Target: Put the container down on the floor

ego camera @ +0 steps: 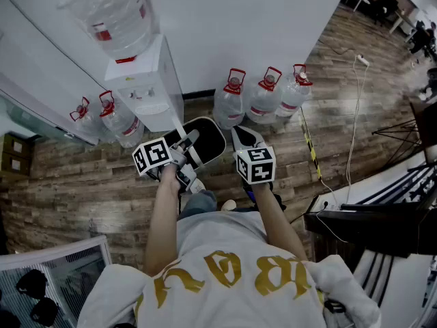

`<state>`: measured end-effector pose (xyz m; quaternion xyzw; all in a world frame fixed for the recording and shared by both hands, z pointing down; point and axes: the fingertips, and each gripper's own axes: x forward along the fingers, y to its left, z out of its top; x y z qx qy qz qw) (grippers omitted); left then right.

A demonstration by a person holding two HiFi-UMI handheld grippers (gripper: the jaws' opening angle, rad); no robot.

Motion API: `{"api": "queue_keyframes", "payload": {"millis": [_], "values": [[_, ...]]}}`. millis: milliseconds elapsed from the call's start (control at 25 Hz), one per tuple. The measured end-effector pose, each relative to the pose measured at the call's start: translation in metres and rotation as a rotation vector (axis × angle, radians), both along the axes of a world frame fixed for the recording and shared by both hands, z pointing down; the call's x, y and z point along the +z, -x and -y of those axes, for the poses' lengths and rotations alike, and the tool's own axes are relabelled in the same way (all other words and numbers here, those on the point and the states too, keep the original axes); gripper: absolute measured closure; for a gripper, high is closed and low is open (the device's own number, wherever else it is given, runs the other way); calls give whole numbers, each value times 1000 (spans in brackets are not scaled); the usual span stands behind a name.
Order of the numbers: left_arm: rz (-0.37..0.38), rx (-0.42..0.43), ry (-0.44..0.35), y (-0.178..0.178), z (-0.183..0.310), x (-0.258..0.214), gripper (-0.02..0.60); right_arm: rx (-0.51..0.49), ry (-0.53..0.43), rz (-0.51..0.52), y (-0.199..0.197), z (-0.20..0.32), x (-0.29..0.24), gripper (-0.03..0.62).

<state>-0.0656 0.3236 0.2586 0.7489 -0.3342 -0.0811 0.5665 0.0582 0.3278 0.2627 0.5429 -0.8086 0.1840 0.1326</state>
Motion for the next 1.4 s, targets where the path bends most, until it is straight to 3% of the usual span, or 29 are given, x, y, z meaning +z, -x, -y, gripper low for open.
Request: {"api": "queue_keyframes", "payload": {"millis": [960, 1400], "values": [[15, -20, 3, -4, 6, -6, 514, -25, -9, 52, -3, 13, -3, 566], [10, -3, 71, -6, 76, 23, 514, 0, 66, 69, -2, 83, 26, 566]]}}
